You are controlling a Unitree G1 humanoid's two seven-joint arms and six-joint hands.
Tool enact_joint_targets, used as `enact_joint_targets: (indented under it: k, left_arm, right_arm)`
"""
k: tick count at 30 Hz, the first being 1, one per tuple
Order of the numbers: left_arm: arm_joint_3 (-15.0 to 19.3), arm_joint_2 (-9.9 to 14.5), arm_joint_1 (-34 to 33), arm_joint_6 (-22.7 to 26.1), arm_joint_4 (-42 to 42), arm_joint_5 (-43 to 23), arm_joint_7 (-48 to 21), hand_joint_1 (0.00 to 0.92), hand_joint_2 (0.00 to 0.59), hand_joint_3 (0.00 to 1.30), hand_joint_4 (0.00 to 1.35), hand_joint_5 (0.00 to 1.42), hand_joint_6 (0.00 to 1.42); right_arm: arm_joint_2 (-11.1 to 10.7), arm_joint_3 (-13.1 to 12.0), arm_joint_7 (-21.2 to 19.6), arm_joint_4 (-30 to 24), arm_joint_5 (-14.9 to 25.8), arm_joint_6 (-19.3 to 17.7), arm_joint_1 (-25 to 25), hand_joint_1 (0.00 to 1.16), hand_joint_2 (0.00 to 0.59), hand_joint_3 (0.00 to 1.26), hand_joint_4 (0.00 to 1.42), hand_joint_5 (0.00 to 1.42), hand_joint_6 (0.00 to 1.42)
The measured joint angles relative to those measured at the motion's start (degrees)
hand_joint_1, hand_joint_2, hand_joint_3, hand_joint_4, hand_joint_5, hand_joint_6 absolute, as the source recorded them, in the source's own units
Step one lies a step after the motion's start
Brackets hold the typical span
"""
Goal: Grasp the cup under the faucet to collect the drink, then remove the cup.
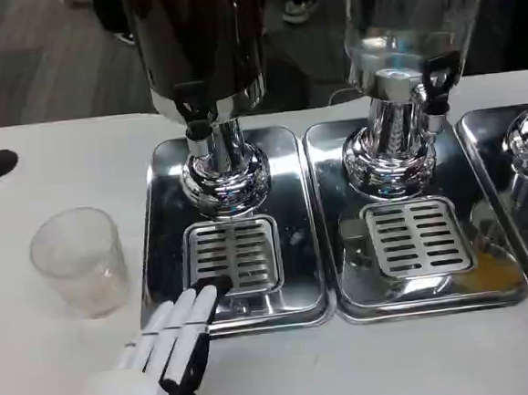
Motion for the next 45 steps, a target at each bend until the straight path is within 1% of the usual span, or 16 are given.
enact_joint_targets:
  k: [22,26,34,36,38,42,45]
  left_arm:
    - [0.06,-0.07,-0.52,-0.05,0.00,-0.16,0.02,0.000,0.093,0.11,0.02,0.11,0.23]
    - [0.18,-0.08,-0.83,-0.19,0.02,-1.61,0.02,0.000,0.093,0.12,0.02,0.11,0.23]
    - [1.61,-0.13,-1.83,-1.11,1.21,-5.08,0.12,0.000,0.090,0.10,0.03,0.14,0.25]
    - [2.55,-0.83,-2.24,-1.30,1.68,-7.67,0.31,0.000,0.088,0.10,0.04,0.15,0.26]
    - [2.81,-1.19,-2.21,-1.55,2.05,-8.66,0.58,0.000,0.088,0.11,0.04,0.16,0.27]
    - [4.68,-1.57,-1.93,-1.87,2.09,-8.95,1.10,0.000,0.079,0.09,0.02,0.13,0.26]
    - [6.97,-2.58,-1.31,-2.64,2.80,-13.13,1.11,0.000,0.079,0.08,0.01,0.13,0.26]
  right_arm:
    - [0.13,0.00,0.01,0.99,0.05,0.00,-0.40,0.42,0.357,0.28,0.22,0.27,0.08]
    - [0.13,0.01,0.01,1.06,0.01,0.00,-0.41,0.42,0.357,0.28,0.22,0.27,0.08]
    - [1.41,0.18,0.01,0.26,-0.55,0.08,-0.13,0.42,0.357,0.28,0.22,0.27,0.08]
    - [1.52,0.18,0.01,-0.29,-0.54,0.08,0.21,0.42,0.357,0.28,0.22,0.27,0.08]
    - [1.56,0.18,0.01,-0.33,-0.53,0.08,0.28,0.42,0.357,0.28,0.22,0.27,0.08]
    - [1.70,0.19,0.01,-0.01,-0.53,0.07,0.25,0.42,0.357,0.28,0.22,0.27,0.08]
    - [1.88,0.40,0.01,0.03,-0.60,0.07,0.07,0.42,0.357,0.28,0.22,0.27,0.08]
